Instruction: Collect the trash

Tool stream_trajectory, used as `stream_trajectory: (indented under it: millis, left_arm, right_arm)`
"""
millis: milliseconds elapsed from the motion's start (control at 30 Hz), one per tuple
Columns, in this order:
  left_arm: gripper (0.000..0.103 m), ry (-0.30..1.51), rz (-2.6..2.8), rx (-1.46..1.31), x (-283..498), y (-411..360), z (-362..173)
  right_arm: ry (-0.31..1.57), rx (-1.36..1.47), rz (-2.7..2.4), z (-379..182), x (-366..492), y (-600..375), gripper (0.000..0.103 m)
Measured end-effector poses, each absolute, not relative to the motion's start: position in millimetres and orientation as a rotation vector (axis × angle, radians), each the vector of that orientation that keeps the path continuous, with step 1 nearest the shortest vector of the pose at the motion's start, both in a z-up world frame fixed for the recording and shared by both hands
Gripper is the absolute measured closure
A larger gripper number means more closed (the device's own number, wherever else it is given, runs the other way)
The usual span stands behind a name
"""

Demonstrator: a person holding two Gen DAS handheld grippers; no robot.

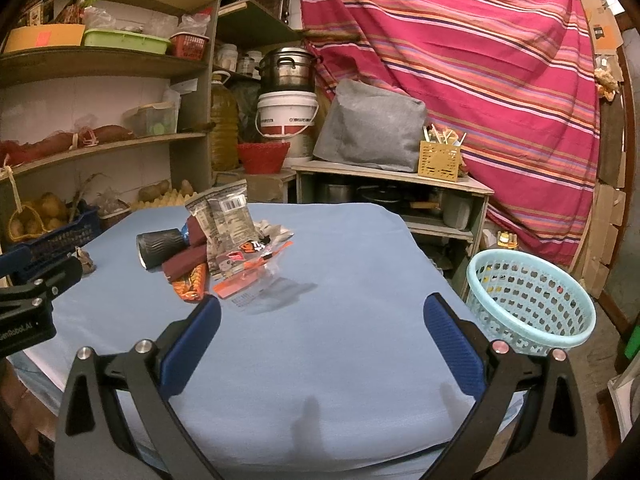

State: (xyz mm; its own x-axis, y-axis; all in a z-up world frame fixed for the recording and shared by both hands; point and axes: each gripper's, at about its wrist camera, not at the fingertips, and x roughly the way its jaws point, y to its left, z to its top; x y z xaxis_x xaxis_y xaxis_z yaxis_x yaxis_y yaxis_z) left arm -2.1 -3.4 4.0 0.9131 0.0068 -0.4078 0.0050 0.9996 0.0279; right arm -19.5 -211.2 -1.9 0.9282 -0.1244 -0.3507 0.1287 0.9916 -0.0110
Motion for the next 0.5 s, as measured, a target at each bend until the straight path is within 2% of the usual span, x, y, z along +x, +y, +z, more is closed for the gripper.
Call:
stream_trajectory:
  millis: [500]
  left_arm:
    - [0.005, 0.419, 0.001, 0.031, -2.3, -4.3, 4.2]
  right_arm:
    - [0.357, 0.008, -0.131, -2.7, -18.6, -210.7, 0.004]
